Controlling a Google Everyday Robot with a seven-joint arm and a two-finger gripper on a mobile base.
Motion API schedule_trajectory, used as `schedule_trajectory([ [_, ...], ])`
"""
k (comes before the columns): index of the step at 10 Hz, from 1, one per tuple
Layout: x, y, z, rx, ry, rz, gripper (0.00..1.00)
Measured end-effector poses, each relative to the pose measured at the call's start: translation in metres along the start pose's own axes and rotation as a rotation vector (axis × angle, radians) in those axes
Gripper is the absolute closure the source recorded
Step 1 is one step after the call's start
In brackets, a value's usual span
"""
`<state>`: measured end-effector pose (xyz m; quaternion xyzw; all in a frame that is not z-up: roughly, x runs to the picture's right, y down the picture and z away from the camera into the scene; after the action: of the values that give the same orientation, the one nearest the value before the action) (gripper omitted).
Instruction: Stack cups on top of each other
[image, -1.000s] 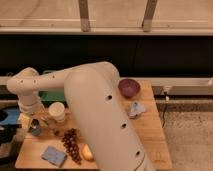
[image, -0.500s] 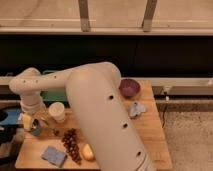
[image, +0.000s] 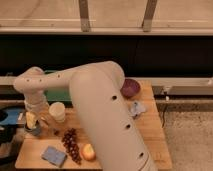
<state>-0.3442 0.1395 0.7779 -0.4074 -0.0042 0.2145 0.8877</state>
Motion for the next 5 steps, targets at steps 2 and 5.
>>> schedule_trajectory([
  [2, 0.0011, -0.0054, 0.0026, -0.003, 0.003, 0.014, 0.22],
  [5, -0.0049, -0.0124, 0.005, -0.007, 0.004, 0.016, 0.22],
])
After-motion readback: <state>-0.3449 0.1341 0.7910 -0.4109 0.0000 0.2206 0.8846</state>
